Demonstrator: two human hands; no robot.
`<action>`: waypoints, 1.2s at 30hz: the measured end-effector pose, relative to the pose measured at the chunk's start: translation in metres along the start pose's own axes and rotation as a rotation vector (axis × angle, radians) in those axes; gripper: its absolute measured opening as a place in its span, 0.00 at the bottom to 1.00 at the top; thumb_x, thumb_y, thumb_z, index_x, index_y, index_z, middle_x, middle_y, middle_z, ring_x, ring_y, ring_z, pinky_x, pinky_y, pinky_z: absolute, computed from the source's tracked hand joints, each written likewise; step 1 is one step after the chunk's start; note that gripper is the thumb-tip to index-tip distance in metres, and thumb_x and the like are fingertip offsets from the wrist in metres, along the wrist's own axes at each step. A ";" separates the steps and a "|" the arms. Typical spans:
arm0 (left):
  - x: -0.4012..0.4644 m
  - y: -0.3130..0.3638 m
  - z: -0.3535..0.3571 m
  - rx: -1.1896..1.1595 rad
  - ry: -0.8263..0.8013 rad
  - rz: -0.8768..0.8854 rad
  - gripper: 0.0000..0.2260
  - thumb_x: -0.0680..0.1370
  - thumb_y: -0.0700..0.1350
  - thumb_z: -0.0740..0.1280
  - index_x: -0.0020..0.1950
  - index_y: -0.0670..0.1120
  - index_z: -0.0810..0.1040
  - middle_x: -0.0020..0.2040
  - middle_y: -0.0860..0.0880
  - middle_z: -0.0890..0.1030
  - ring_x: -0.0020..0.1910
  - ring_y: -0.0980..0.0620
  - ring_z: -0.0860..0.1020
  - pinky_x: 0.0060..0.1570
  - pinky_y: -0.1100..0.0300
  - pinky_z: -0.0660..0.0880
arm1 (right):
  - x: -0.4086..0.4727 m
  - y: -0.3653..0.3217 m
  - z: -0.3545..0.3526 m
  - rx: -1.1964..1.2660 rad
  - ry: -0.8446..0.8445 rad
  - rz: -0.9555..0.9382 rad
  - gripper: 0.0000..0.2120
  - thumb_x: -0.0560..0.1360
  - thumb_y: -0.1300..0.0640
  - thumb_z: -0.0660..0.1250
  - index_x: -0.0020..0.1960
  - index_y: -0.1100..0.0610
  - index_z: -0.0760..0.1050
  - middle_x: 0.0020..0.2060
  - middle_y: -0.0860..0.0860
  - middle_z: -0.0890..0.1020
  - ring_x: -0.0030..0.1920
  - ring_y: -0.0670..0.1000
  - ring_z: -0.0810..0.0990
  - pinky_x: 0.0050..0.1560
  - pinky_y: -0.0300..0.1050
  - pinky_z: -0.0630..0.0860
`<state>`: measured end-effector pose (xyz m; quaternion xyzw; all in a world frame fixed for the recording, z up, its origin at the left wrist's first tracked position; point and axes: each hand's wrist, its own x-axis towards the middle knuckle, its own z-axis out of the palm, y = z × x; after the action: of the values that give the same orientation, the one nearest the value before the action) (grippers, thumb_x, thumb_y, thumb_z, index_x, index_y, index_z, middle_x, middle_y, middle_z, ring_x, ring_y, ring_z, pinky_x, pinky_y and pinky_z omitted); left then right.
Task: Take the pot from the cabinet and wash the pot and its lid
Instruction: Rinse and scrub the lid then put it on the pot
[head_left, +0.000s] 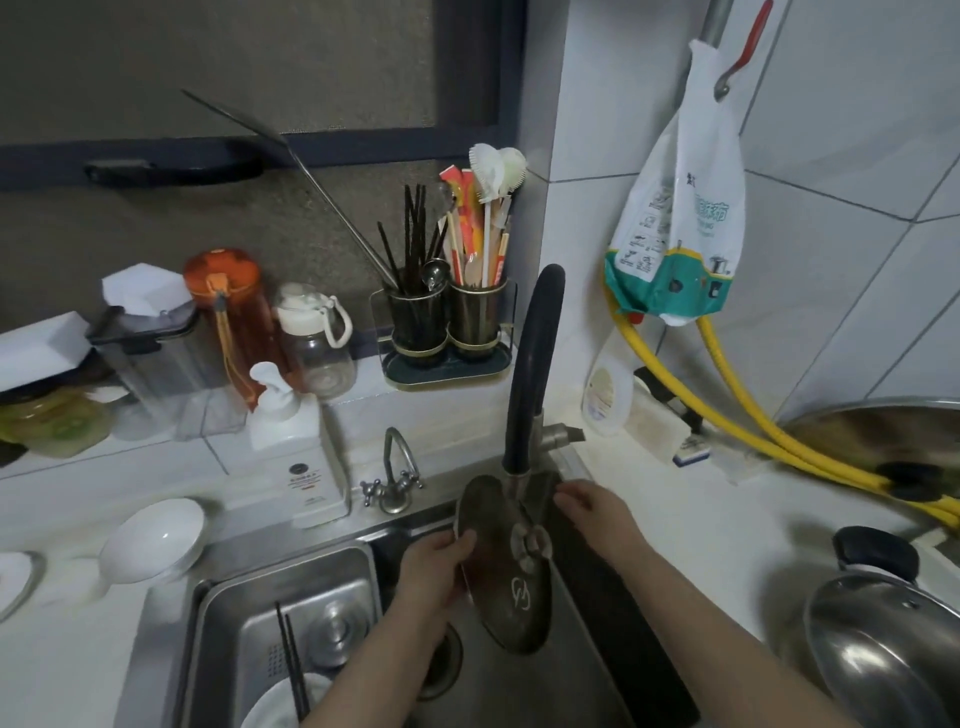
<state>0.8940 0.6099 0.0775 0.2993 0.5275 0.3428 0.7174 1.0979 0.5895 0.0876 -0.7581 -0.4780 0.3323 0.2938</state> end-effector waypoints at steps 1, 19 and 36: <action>-0.001 0.002 0.002 -0.004 0.013 0.011 0.06 0.77 0.34 0.65 0.43 0.38 0.81 0.33 0.44 0.84 0.28 0.51 0.81 0.28 0.62 0.78 | 0.010 -0.001 -0.003 0.054 0.023 0.041 0.10 0.78 0.55 0.62 0.56 0.56 0.78 0.53 0.52 0.81 0.55 0.53 0.78 0.62 0.48 0.73; -0.016 0.014 0.034 0.024 0.064 0.094 0.10 0.76 0.35 0.66 0.35 0.40 0.81 0.28 0.45 0.81 0.24 0.54 0.78 0.22 0.67 0.72 | 0.116 0.025 -0.002 0.222 0.373 0.153 0.11 0.77 0.61 0.62 0.51 0.66 0.80 0.47 0.62 0.83 0.50 0.61 0.81 0.58 0.54 0.74; -0.006 0.012 0.047 0.043 0.115 0.050 0.06 0.74 0.37 0.69 0.38 0.39 0.83 0.34 0.42 0.83 0.31 0.49 0.80 0.29 0.62 0.75 | 0.130 0.029 -0.013 0.326 0.306 0.253 0.12 0.77 0.61 0.61 0.51 0.66 0.80 0.45 0.61 0.85 0.46 0.59 0.83 0.51 0.47 0.75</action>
<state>0.9358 0.6092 0.1024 0.3078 0.5674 0.3656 0.6706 1.1655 0.6962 0.0447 -0.7959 -0.2697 0.3206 0.4371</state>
